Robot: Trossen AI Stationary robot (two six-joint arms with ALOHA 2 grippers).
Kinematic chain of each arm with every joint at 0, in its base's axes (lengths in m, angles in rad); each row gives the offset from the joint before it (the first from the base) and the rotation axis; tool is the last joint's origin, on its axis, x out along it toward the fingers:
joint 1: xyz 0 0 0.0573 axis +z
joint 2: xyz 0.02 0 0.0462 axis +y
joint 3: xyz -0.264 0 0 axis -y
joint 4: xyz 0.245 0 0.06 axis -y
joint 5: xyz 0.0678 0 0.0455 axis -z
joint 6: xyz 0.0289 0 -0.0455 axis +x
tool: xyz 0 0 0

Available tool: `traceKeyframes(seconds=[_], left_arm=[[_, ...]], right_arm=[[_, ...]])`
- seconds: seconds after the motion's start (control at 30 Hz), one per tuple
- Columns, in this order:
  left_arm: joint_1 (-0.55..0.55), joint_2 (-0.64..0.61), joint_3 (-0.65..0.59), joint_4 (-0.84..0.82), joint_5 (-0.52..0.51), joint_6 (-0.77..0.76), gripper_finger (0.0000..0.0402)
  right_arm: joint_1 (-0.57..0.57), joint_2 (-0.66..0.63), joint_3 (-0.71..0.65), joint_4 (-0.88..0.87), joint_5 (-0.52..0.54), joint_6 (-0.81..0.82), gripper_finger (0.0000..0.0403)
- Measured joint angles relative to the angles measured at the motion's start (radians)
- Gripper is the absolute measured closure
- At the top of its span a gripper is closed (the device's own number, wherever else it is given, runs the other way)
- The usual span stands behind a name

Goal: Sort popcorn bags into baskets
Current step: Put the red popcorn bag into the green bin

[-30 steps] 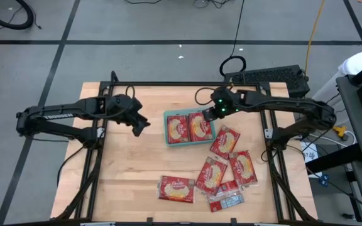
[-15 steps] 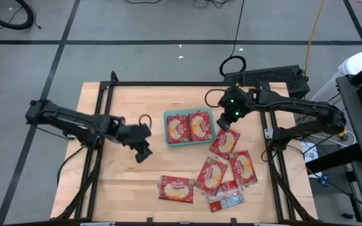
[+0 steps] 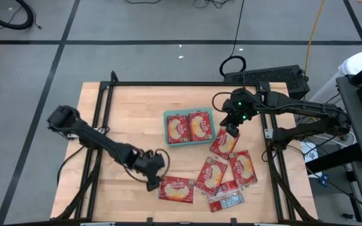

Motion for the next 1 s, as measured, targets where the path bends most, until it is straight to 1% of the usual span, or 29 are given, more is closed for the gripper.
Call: traceKeyframes(seconds=[0.1, 0.23, 0.3, 0.33, 0.43, 0.5, 0.63, 0.77, 0.87, 0.93, 1.0], left_arm=[[-0.031, 0.081, 0.0, 0.06, 0.002, 0.014, 0.0127], [-0.058, 0.163, 0.0, 0.159, 0.01, 0.093, 0.0153], [-0.061, 0.176, 0.006, 0.177, -0.005, 0.109, 0.0171], [-0.061, 0.177, 0.007, 0.177, -0.028, 0.11, 0.0181], [-0.055, 0.177, 0.007, 0.156, -0.085, 0.113, 0.0209], [-0.048, 0.177, 0.007, 0.161, -0.1, 0.135, 0.0223], [-0.043, 0.177, 0.007, 0.175, -0.097, 0.226, 0.0231], [-0.04, 0.194, 0.003, 0.144, -0.088, 0.281, 0.0216], [-0.033, 0.21, 0.005, 0.153, -0.043, 0.331, 0.0211], [-0.032, 0.216, 0.007, 0.15, -0.011, 0.379, 0.0227], [-0.034, 0.219, 0.007, 0.156, -0.001, 0.419, 0.0263]], right_arm=[[0.005, -0.002, 0.0, -0.008, 0.0, -0.007, 0.0394], [0.019, -0.002, 0.0, -0.031, -0.003, -0.005, 0.0394], [0.028, -0.002, 0.0, -0.05, -0.034, -0.007, 0.0394], [0.031, -0.002, 0.0, -0.055, -0.049, -0.007, 0.0394], [0.046, -0.002, 0.0, -0.074, -0.054, -0.007, 0.0394], [0.056, -0.002, 0.0, -0.075, -0.052, -0.007, 0.0394], [0.07, -0.002, 0.0, -0.07, -0.053, -0.006, 0.0394], [0.077, -0.002, 0.0, -0.07, -0.053, 0.003, 0.0394], [0.077, -0.002, 0.0, -0.069, -0.053, 0.024, 0.0394], [0.077, -0.002, 0.0, -0.064, -0.053, 0.044, 0.0394], [0.077, -0.002, 0.0, -0.051, -0.053, 0.061, 0.0394]])
